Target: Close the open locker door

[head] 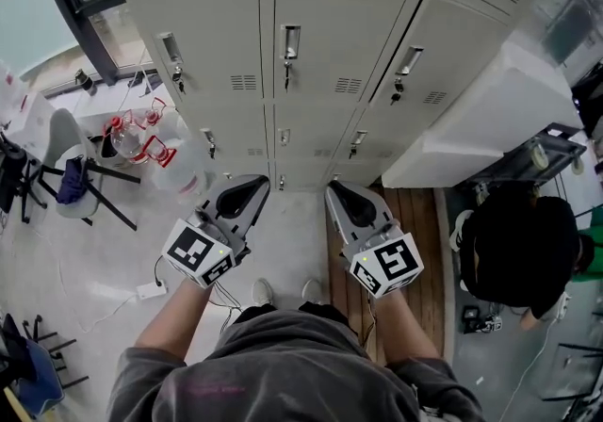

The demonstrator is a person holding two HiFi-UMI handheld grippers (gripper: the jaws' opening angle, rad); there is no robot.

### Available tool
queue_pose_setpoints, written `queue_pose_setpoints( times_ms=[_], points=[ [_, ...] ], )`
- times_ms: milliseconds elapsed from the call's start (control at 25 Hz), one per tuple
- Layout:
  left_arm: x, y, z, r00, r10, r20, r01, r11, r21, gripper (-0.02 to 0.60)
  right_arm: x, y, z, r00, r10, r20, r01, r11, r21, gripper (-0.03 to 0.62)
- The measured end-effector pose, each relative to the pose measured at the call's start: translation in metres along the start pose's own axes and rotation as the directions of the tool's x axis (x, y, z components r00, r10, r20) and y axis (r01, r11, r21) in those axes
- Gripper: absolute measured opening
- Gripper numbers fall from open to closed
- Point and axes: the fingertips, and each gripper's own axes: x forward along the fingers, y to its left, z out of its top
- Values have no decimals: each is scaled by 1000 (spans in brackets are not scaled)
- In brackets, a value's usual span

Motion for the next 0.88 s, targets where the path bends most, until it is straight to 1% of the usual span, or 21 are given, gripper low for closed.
queue_pose_setpoints(
  times_ms=[200,400,880],
  points=[
    [-12,1,8,1000,-30,7,30,1000,-1,13,-4,11,8,999,-32,9,32,999,2,29],
    [-19,-2,13,999,-43,8,43,999,-1,12,-12,18,10,999,-53,10,53,999,5,29],
    [-17,-17,28,999,-41,31,41,999,10,14,-22,15,22,998,-41,39,40,999,14,28]
  ],
)
